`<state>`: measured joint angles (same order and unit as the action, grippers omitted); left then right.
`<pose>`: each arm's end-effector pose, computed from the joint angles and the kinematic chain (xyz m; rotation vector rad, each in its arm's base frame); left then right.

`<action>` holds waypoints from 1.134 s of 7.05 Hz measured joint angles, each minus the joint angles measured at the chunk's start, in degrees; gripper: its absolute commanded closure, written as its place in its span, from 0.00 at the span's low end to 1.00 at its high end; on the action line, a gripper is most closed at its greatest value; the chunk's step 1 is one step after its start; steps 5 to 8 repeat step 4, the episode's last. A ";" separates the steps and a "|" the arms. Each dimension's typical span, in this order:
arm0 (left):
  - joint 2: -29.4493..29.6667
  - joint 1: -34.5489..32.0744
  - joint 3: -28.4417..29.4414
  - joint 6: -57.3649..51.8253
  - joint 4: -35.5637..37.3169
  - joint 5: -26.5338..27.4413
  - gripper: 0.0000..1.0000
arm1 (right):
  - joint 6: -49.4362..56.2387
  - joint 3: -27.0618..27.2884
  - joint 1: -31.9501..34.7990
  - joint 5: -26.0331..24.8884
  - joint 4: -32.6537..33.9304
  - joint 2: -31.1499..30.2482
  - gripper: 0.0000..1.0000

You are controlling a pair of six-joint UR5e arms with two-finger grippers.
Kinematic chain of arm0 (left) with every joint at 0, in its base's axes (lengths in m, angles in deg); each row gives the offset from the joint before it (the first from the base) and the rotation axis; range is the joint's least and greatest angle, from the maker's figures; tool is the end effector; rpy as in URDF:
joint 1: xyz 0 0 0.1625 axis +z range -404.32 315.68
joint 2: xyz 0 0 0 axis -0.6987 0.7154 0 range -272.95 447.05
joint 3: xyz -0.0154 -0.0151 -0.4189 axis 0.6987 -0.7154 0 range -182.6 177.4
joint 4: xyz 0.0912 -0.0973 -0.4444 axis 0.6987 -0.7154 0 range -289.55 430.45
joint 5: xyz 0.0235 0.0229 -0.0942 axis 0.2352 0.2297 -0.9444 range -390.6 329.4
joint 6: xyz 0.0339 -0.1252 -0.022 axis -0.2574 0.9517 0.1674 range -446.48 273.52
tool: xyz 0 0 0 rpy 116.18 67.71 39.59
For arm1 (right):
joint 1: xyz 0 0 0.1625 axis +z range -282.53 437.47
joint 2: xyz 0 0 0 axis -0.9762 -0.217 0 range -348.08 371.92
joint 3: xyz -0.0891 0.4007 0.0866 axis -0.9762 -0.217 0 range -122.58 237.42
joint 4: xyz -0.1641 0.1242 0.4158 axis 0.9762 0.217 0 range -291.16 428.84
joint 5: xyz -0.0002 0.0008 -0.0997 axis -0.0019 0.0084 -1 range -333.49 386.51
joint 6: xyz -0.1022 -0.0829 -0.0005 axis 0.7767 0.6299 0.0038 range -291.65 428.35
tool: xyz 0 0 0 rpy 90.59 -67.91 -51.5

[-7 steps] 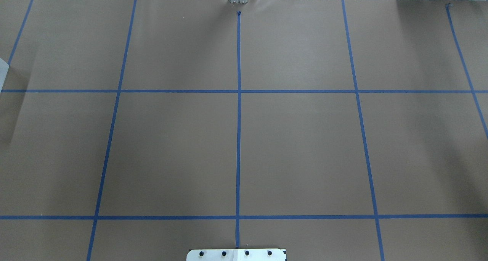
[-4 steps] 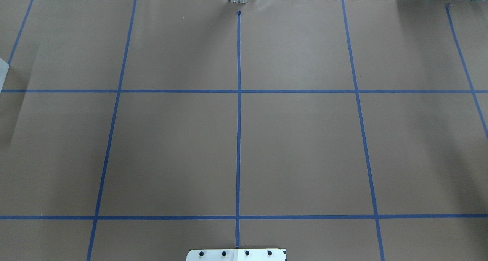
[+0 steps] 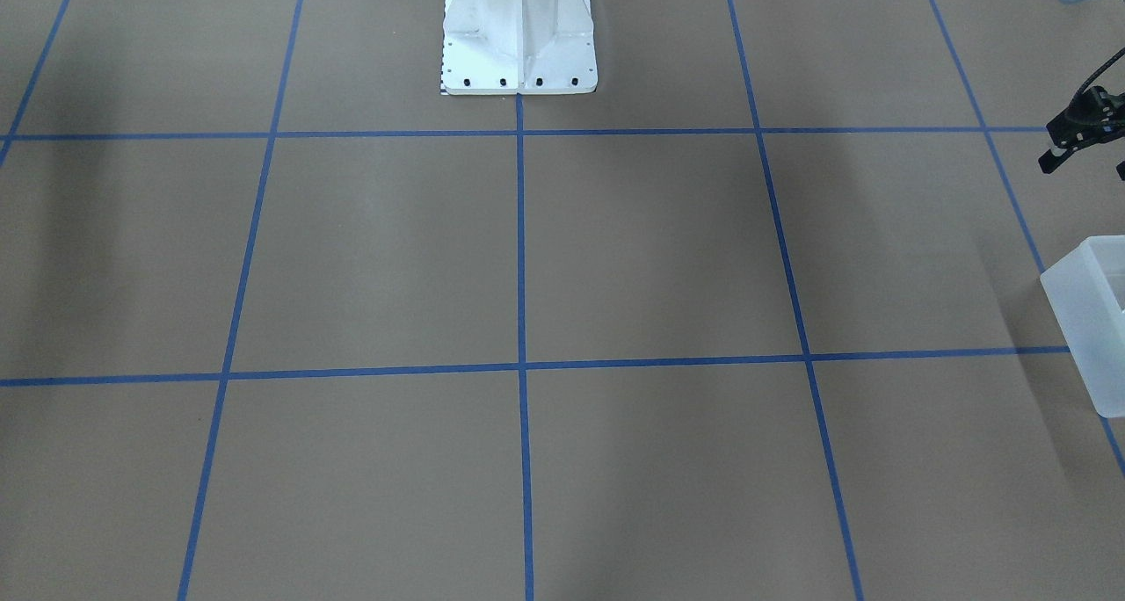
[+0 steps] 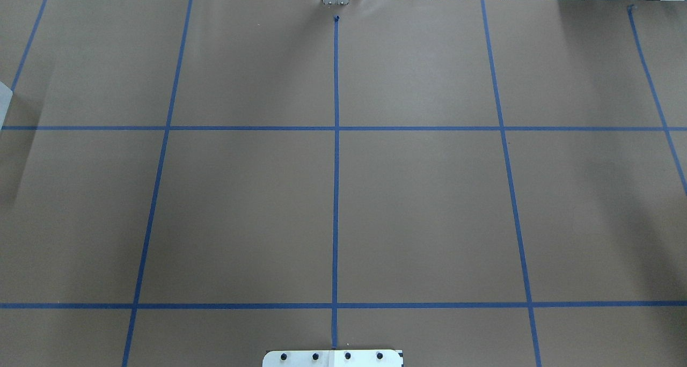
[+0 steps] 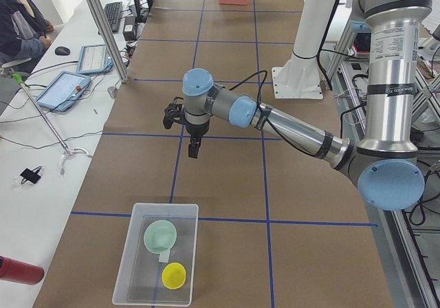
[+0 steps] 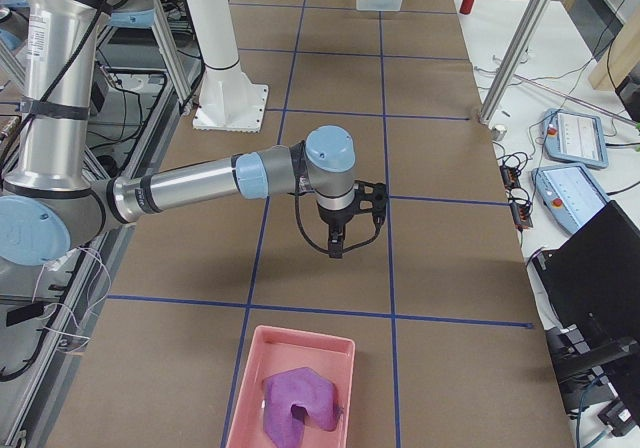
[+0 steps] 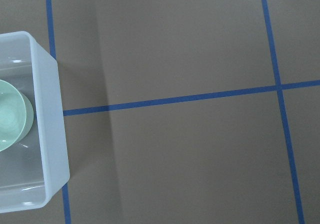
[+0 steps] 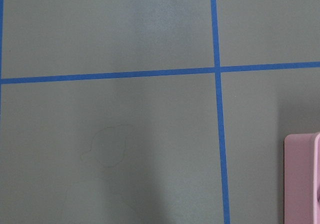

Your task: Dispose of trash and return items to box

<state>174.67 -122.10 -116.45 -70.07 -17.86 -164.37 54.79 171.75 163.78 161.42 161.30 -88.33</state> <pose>0.0691 -0.5193 0.4745 0.1311 0.8132 0.0629 0.0099 -0.4745 0.5383 0.0732 -0.8012 0.0835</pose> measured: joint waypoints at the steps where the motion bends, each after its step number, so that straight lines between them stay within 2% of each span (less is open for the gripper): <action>1: 0.28 -0.55 3.00 -1.16 -0.16 -0.12 0.02 | 1.86 -1.32 0.00 0.00 -0.04 0.17 0.00; 4: 0.73 -2.91 6.72 -12.53 -0.06 -0.17 0.02 | 4.33 -4.21 0.32 0.02 -0.01 0.93 0.00; 8: 0.73 -2.91 6.72 -12.53 -0.06 -0.17 0.02 | 4.33 -4.21 0.32 0.02 -0.01 0.93 0.00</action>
